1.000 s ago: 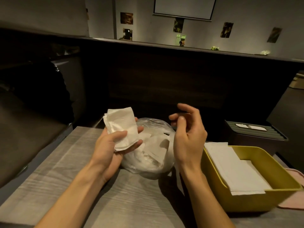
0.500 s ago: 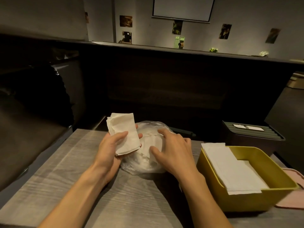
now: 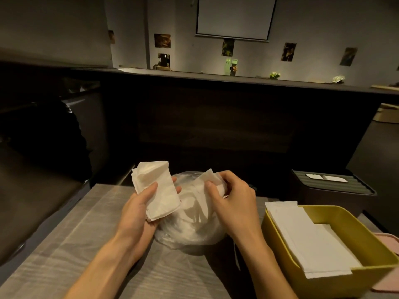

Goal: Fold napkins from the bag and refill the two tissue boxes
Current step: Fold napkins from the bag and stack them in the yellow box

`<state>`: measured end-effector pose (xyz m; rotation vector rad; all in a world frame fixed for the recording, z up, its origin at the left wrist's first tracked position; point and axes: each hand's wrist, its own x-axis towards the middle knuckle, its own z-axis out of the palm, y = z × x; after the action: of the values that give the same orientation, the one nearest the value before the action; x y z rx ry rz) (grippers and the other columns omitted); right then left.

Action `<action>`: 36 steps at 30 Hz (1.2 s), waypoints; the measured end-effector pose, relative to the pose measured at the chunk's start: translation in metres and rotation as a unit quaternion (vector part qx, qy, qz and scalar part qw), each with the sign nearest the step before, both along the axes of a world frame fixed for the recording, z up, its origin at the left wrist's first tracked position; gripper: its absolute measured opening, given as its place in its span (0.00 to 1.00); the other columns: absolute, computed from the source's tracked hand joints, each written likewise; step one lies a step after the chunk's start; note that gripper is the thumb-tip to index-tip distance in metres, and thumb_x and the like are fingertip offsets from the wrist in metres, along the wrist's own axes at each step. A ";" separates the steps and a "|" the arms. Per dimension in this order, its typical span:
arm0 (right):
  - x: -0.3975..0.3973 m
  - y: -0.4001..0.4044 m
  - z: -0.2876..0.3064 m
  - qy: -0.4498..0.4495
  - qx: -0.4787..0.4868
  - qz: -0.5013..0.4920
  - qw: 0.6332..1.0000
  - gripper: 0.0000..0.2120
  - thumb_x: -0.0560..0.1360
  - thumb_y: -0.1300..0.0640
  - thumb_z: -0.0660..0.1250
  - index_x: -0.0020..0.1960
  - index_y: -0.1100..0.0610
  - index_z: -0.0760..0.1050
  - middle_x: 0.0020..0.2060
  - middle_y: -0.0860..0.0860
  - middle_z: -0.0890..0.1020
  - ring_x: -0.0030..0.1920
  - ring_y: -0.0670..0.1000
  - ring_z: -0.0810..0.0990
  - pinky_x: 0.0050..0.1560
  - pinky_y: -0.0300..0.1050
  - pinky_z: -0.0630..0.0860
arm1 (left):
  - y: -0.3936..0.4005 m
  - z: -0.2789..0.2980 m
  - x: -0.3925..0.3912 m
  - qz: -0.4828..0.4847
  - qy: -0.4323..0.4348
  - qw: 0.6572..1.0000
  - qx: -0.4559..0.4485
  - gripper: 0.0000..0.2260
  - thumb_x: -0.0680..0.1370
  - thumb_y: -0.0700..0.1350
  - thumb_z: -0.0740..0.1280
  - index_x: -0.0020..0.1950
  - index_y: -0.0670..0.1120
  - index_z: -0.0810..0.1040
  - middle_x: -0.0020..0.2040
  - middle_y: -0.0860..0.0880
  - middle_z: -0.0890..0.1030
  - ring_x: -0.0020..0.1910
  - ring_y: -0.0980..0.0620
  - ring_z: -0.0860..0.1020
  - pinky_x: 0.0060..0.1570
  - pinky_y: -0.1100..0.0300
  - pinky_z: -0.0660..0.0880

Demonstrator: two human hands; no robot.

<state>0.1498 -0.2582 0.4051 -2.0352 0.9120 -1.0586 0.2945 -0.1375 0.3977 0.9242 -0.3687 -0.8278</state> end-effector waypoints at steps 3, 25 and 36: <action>0.001 -0.001 0.001 -0.053 0.007 -0.006 0.999 0.03 0.80 0.48 0.70 0.54 0.44 0.79 0.44 0.40 0.83 0.48 0.36 0.81 0.43 0.30 0.78 | -0.001 0.002 0.002 0.018 0.007 1.000 -0.018 0.14 0.85 0.45 0.59 0.67 0.44 0.78 0.62 0.43 0.85 0.61 0.45 0.84 0.60 0.47 0.81; 0.012 0.014 0.005 -0.233 0.061 0.072 0.968 0.05 0.82 0.46 0.65 0.56 0.44 0.78 0.46 0.45 0.85 0.46 0.50 0.86 0.40 0.50 0.84 | 0.003 0.008 -0.023 -0.061 -0.011 0.998 0.025 0.19 0.78 0.47 0.66 0.69 0.47 0.76 0.59 0.42 0.86 0.57 0.43 0.85 0.58 0.44 0.78; 0.016 0.009 -0.012 -0.133 0.052 0.086 0.986 0.17 0.80 0.48 0.70 0.65 0.32 0.74 0.58 0.35 0.80 0.63 0.44 0.79 0.54 0.49 0.84 | 0.003 0.010 -0.022 -0.130 0.024 0.990 0.040 0.23 0.84 0.59 0.57 0.71 0.47 0.78 0.65 0.41 0.83 0.65 0.41 0.81 0.70 0.39 0.70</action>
<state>0.1662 -0.2495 0.3931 -1.7977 0.6294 -1.1292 0.2724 -0.1345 0.4076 0.9413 -0.4220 -1.1092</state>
